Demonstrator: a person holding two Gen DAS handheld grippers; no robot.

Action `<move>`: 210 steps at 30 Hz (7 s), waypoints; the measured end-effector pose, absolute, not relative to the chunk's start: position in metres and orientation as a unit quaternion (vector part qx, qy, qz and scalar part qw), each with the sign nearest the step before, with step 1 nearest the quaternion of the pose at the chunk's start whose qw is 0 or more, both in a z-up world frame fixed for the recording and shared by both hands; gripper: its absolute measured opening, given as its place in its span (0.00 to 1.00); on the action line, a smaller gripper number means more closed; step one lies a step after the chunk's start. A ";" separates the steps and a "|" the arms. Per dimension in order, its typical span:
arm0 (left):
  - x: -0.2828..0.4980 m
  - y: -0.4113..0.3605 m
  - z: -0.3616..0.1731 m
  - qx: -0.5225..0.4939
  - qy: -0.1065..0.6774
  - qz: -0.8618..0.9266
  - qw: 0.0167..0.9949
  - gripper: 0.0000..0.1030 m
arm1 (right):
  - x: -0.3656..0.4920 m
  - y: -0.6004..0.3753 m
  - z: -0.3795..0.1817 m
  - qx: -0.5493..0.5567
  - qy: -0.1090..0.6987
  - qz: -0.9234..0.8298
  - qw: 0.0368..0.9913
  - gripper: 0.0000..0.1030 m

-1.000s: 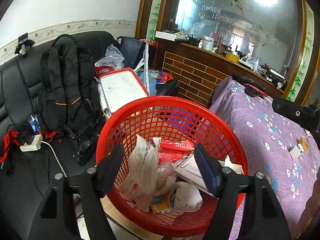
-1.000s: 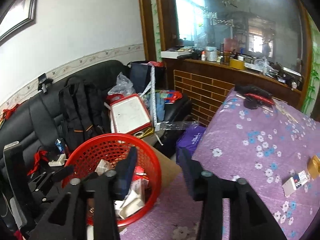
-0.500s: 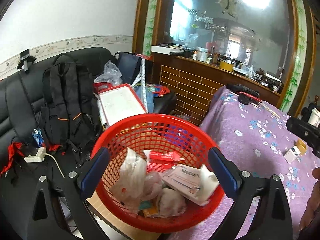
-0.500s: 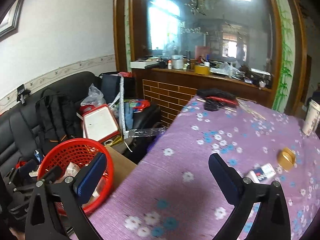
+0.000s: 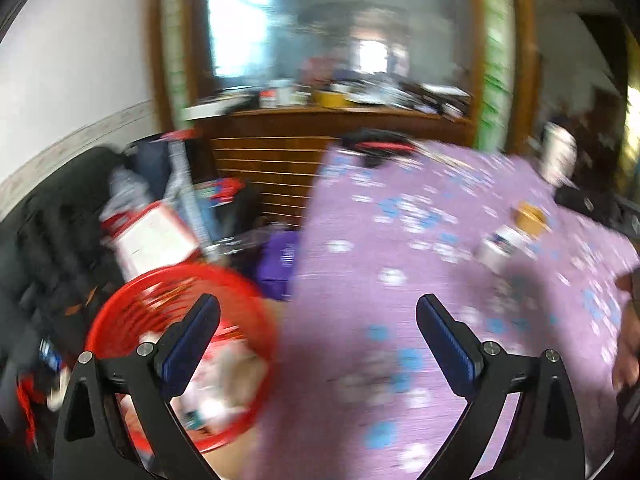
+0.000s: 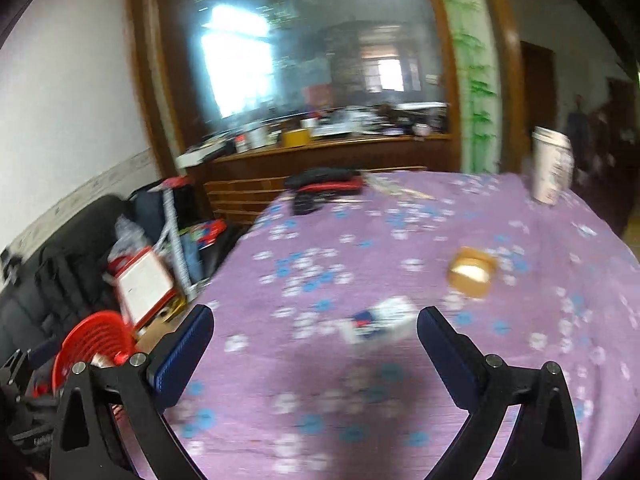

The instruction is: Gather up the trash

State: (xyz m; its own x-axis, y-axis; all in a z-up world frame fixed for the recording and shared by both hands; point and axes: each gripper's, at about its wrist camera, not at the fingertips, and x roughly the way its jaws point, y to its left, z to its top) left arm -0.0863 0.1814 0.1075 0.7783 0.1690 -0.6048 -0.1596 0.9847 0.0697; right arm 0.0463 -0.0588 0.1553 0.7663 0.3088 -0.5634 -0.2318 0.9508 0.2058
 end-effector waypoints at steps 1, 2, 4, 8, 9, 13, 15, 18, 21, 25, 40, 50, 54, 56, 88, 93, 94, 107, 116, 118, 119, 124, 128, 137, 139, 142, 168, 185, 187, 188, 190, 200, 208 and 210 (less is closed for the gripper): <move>-0.074 0.166 0.108 0.019 0.336 0.063 0.940 0.95 | 0.049 -0.073 0.155 0.072 0.313 0.133 0.938 1.00; -0.066 0.153 0.107 0.028 0.346 0.045 0.937 0.95 | 0.053 -0.091 0.155 0.086 0.315 0.119 0.938 1.00; -0.044 0.125 0.105 0.042 0.362 0.012 0.931 0.95 | 0.057 -0.118 0.155 0.104 0.317 0.095 0.938 1.00; 0.005 0.078 0.091 0.049 0.408 -0.039 0.911 0.95 | 0.067 -0.166 0.149 0.116 0.335 0.052 0.934 1.00; 0.019 0.067 0.086 0.050 0.421 -0.048 0.904 0.95 | 0.069 -0.173 0.147 0.117 0.338 0.046 0.933 1.00; 0.064 0.033 0.067 0.065 0.456 -0.082 0.884 0.95 | 0.073 -0.208 0.139 0.130 0.352 0.020 0.927 1.00; 0.085 0.019 0.058 0.082 0.465 -0.092 0.876 0.95 | 0.074 -0.219 0.137 0.133 0.355 0.014 0.925 1.00; 0.107 0.006 0.044 0.098 0.476 -0.092 0.869 0.95 | 0.076 -0.226 0.134 0.133 0.359 0.012 0.924 1.00; 0.124 0.001 0.031 0.108 0.483 -0.091 0.864 0.93 | 0.081 -0.229 0.130 0.138 0.370 0.017 0.919 1.00; 0.137 -0.002 0.021 0.105 0.492 -0.108 0.857 0.65 | 0.095 -0.231 0.127 0.158 0.383 0.031 0.909 1.00; 0.097 0.025 0.038 0.046 0.446 -0.073 0.891 0.32 | 0.208 -0.205 0.075 0.169 0.497 0.037 0.851 0.49; 0.051 0.046 0.044 0.020 0.389 -0.039 0.920 0.32 | 0.247 -0.183 0.048 0.140 0.517 0.003 0.845 0.19; 0.054 0.049 0.037 0.011 0.390 -0.044 0.920 0.32 | 0.247 -0.183 0.043 0.131 0.515 -0.005 0.847 0.11; 0.055 0.051 0.035 0.013 0.388 -0.042 0.921 0.32 | 0.240 -0.182 0.046 0.130 0.506 -0.001 0.852 0.04; 0.055 0.059 0.033 0.030 0.361 0.005 0.932 0.32 | 0.112 -0.099 0.080 0.059 0.388 0.151 0.907 0.03; 0.054 0.061 0.033 0.031 0.360 0.009 0.933 0.32 | 0.110 -0.100 0.082 0.058 0.384 0.147 0.910 0.03; 0.054 0.061 0.033 0.032 0.359 0.010 0.933 0.32 | 0.110 -0.101 0.082 0.057 0.384 0.146 0.910 0.03; 0.054 0.066 0.035 0.023 0.354 0.017 0.935 0.32 | 0.110 -0.102 0.085 0.051 0.374 0.143 0.915 0.03; 0.033 0.086 0.063 -0.005 0.340 0.026 0.940 0.32 | 0.102 -0.091 0.102 0.047 0.365 0.145 0.918 0.03; 0.022 0.095 0.070 -0.006 0.336 0.033 0.941 0.32 | 0.097 -0.085 0.107 0.044 0.363 0.150 0.918 0.03; 0.018 0.099 0.072 -0.007 0.335 0.036 0.941 0.32 | 0.094 -0.082 0.109 0.043 0.363 0.154 0.918 0.03; -0.015 0.129 0.087 -0.020 0.320 0.062 0.945 0.32 | 0.076 -0.054 0.123 0.028 0.357 0.180 0.916 0.03; -0.039 0.152 0.094 -0.026 0.312 0.083 0.946 0.32 | 0.061 -0.023 0.132 0.013 0.352 0.207 0.913 0.03; -0.095 0.222 0.106 -0.061 0.296 0.135 0.944 0.32 | 0.032 0.052 0.143 -0.021 0.348 0.272 0.897 0.03; -0.106 0.239 0.107 -0.065 0.293 0.148 0.942 0.32 | 0.026 0.069 0.145 -0.029 0.346 0.286 0.893 0.03; -0.126 0.269 0.105 -0.075 0.293 0.173 0.937 0.32 | 0.014 0.098 0.147 -0.044 0.344 0.311 0.885 0.03; -0.157 0.362 0.059 -0.127 0.319 0.232 0.910 0.32 | -0.005 0.241 0.113 -0.117 0.370 0.383 0.838 0.04; -0.209 0.309 0.106 -0.101 0.207 0.272 0.934 0.90 | -0.036 0.155 0.158 -0.075 0.301 0.347 0.885 0.70; -0.225 0.289 0.117 -0.092 0.186 0.271 0.940 0.96 | -0.053 0.136 0.164 -0.087 0.282 0.333 0.896 0.84; -0.230 0.282 0.120 -0.089 0.180 0.273 0.941 0.99 | -0.061 0.128 0.166 -0.091 0.273 0.329 0.900 0.91; -0.243 0.265 0.125 -0.078 0.177 0.283 0.939 1.00 | -0.083 0.107 0.169 -0.102 0.244 0.313 0.912 0.95; -0.267 0.220 0.105 -0.019 0.230 0.341 0.911 1.00 | -0.144 0.032 0.151 -0.095 0.224 0.248 0.938 1.00; -0.297 0.199 0.093 -0.009 0.215 0.368 0.905 1.00 | -0.172 -0.004 0.150 -0.058 0.230 0.223 0.945 1.00; -0.299 0.199 0.090 -0.012 0.225 0.348 0.910 1.00 | -0.181 -0.009 0.153 -0.054 0.224 0.211 0.950 1.00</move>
State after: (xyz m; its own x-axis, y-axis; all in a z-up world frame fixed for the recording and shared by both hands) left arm -0.2988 0.1988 0.0902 0.6566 0.6283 -0.4172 -0.6390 0.7573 0.1348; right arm -0.1806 -0.0087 0.1525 0.8111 0.3763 -0.4477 -0.4245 0.9054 -0.0080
